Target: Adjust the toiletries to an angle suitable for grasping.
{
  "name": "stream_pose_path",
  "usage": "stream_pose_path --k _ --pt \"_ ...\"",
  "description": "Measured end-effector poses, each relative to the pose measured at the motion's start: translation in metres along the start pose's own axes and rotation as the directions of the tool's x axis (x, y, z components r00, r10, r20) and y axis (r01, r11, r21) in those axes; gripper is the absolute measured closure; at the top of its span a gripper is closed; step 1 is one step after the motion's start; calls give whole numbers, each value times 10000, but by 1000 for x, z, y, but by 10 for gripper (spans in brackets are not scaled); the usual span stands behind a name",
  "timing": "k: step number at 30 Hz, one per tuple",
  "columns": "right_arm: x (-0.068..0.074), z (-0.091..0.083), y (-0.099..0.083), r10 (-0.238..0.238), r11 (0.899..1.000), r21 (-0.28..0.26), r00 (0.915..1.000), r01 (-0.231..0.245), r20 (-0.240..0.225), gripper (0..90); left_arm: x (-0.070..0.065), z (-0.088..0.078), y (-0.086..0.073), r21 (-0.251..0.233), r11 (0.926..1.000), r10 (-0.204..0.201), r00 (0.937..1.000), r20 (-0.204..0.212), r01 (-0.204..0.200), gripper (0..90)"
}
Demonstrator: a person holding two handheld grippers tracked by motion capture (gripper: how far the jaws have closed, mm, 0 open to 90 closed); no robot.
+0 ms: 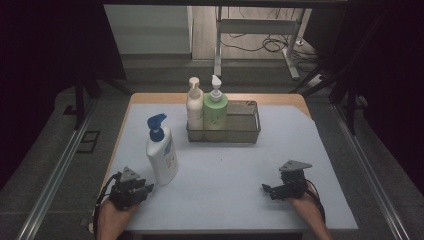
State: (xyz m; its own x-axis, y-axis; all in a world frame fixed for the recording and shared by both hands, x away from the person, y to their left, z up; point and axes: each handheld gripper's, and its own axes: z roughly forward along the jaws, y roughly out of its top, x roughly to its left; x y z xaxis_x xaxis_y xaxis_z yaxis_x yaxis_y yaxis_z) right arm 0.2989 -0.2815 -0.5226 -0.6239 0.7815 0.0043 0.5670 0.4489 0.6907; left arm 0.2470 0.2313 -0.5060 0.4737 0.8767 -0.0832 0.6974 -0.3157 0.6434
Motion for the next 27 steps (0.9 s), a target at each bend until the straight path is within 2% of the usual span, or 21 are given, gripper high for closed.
stream_pose_path --k 2,3,4,5,12,20,22,24,27 --pt "0 0 0 0 10000 -7 10000 0 0 0 5 1 1 11 9999 -150 9999 -30 150 692" --pt "0 0 0 0 10000 -6 10000 0 1 0 8 2 2 -13 9997 -251 9997 6 251 692" --pt "0 0 0 2 10000 -4 10000 -2 0 0 10 3 3 -12 9995 -307 9995 57 307 740" --pt "0 0 0 2 10000 -4 10000 -2 0 0 12 4 4 14 9995 -329 9994 99 329 740" --pt "0 0 0 6 10000 -5 10000 -6 2 0 21 17 15 93 9997 -243 9995 224 241 893" --pt "0 0 0 8 10000 -9 10000 -8 1 0 21 30 30 88 9999 -129 9987 489 125 895" --pt "0 0 0 5 10000 -9 10000 -5 2 0 19 32 32 91 10000 21 9983 577 -26 895" --pt "0 0 0 6 10000 -8 10000 -6 2 0 15 35 34 -11 10000 42 9989 476 -42 895" --pt "0 0 0 5 10000 -11 10000 -5 3 0 16 36 35 -50 9999 92 9989 466 -90 895"
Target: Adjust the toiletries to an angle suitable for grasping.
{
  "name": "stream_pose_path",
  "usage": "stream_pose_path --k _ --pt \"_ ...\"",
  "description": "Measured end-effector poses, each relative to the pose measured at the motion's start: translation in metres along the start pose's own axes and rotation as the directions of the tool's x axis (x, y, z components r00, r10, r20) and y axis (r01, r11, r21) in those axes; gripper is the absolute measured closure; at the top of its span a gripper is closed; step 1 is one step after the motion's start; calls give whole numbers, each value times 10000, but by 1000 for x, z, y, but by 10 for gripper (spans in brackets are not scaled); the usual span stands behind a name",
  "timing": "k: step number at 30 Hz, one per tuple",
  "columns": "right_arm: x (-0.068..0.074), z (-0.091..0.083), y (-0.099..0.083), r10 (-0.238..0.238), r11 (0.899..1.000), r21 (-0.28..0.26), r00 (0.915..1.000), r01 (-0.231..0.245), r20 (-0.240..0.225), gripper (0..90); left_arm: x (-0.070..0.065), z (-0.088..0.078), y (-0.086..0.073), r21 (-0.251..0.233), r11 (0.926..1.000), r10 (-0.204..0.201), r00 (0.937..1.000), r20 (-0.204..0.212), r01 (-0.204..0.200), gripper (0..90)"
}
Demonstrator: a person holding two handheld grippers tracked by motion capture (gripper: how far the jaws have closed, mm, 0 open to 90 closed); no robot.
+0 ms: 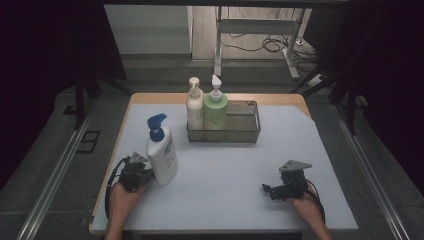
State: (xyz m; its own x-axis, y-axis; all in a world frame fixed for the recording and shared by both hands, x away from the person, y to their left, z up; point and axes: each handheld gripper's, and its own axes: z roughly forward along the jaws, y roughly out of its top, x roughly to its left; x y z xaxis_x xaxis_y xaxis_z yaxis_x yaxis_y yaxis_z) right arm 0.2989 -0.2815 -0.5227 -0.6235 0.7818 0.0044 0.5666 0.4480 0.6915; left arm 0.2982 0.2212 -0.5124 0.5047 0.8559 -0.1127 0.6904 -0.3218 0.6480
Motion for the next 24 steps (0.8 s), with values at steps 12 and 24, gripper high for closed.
stream_pose_path --k 12,24 --pt "0 0 0 1 10000 9 10000 -1 -2 0 3 3 5 -356 9992 -159 9998 97 162 895" --pt "0 0 0 -1 10000 8 10000 1 -7 0 0 7 11 -469 9988 -149 9989 453 170 895"
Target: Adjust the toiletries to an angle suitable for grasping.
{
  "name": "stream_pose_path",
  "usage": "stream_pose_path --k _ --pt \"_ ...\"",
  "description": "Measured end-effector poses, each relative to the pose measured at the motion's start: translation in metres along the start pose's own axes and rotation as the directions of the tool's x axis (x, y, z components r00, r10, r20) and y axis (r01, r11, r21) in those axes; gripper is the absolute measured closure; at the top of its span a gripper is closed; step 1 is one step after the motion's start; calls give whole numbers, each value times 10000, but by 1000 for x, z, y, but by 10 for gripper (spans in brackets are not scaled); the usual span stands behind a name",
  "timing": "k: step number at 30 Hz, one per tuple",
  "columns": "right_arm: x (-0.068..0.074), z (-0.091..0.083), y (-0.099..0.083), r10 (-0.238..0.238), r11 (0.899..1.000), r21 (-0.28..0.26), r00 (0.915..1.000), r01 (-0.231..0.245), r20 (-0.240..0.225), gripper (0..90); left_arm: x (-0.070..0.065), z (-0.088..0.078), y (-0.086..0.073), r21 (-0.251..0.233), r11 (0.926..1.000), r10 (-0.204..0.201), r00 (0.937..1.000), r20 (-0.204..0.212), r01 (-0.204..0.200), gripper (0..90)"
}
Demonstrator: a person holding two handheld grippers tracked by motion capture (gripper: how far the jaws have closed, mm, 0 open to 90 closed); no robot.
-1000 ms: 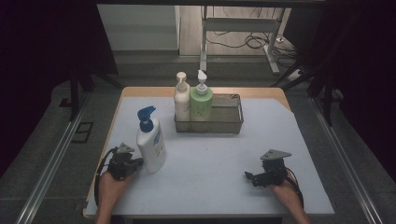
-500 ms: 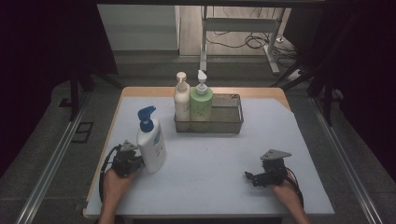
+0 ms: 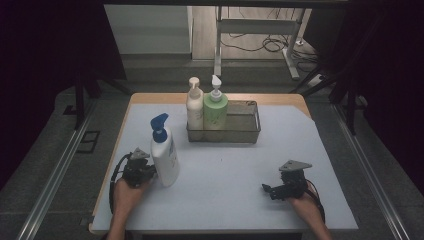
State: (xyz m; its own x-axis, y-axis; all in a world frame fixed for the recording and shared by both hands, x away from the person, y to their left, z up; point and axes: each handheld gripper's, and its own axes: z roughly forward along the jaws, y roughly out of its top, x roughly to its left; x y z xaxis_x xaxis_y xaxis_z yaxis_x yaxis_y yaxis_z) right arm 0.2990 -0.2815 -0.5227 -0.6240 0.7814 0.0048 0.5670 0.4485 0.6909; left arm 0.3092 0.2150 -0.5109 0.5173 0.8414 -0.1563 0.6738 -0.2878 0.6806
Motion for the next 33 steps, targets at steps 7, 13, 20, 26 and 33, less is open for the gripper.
stream_pose_path --k 7,13,20,26,33 --pt "0 0 0 6 10000 3 10000 -6 3 0 -5 4 3 24 10000 72 9999 136 -72 896" --pt "0 0 0 -1 10000 -2 10000 1 -1 0 -11 9 7 29 9997 232 9994 275 -233 896" --pt "0 0 0 2 10000 -1 10000 -2 2 0 -22 16 12 99 9990 421 9979 484 -426 896" --pt "0 0 0 6 10000 -7 10000 -6 1 0 -33 22 16 111 9981 596 9962 629 -604 896" --pt "0 0 0 6 10000 -11 10000 -6 4 0 -46 25 17 214 9952 942 9931 695 -959 896"
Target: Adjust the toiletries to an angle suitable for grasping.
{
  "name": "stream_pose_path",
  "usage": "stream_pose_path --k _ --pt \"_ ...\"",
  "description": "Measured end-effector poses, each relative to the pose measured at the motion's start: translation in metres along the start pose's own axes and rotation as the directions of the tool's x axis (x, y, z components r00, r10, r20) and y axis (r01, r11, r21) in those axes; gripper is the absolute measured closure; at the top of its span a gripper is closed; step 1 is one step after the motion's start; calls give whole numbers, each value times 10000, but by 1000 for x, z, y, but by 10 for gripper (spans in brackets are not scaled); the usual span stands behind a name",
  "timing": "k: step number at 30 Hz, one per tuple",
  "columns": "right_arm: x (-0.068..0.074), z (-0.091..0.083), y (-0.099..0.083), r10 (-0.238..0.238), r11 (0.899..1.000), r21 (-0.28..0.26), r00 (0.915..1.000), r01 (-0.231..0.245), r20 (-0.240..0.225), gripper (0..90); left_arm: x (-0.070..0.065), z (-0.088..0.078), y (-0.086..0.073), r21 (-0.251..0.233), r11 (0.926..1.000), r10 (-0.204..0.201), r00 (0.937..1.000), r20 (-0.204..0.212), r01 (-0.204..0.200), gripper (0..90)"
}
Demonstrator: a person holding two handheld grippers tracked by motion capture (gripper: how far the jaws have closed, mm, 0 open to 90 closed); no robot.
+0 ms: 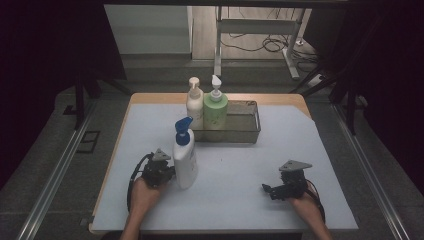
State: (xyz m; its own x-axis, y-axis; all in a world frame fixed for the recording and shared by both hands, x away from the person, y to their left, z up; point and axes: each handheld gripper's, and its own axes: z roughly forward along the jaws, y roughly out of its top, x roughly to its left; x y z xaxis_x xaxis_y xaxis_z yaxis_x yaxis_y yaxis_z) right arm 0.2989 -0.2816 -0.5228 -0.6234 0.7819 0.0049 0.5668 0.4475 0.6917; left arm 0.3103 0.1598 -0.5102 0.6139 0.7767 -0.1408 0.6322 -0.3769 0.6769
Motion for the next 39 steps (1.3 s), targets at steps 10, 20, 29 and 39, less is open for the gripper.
stream_pose_path --k 10,20,29,39 --pt "0 0 0 2 10000 -1 10000 -2 0 0 -12 -1 -2 117 9997 233 9995 189 -236 896" --pt "0 0 0 3 10000 1 10000 -3 0 0 -29 3 0 170 9978 626 9958 672 -638 896" --pt "0 0 0 3 10000 4 10000 -3 1 0 -44 8 4 257 9943 1004 9891 1080 -1037 895" --pt "0 0 0 -16 10000 21 10000 16 15 0 -65 18 10 341 9814 1821 9719 1494 -1891 896"
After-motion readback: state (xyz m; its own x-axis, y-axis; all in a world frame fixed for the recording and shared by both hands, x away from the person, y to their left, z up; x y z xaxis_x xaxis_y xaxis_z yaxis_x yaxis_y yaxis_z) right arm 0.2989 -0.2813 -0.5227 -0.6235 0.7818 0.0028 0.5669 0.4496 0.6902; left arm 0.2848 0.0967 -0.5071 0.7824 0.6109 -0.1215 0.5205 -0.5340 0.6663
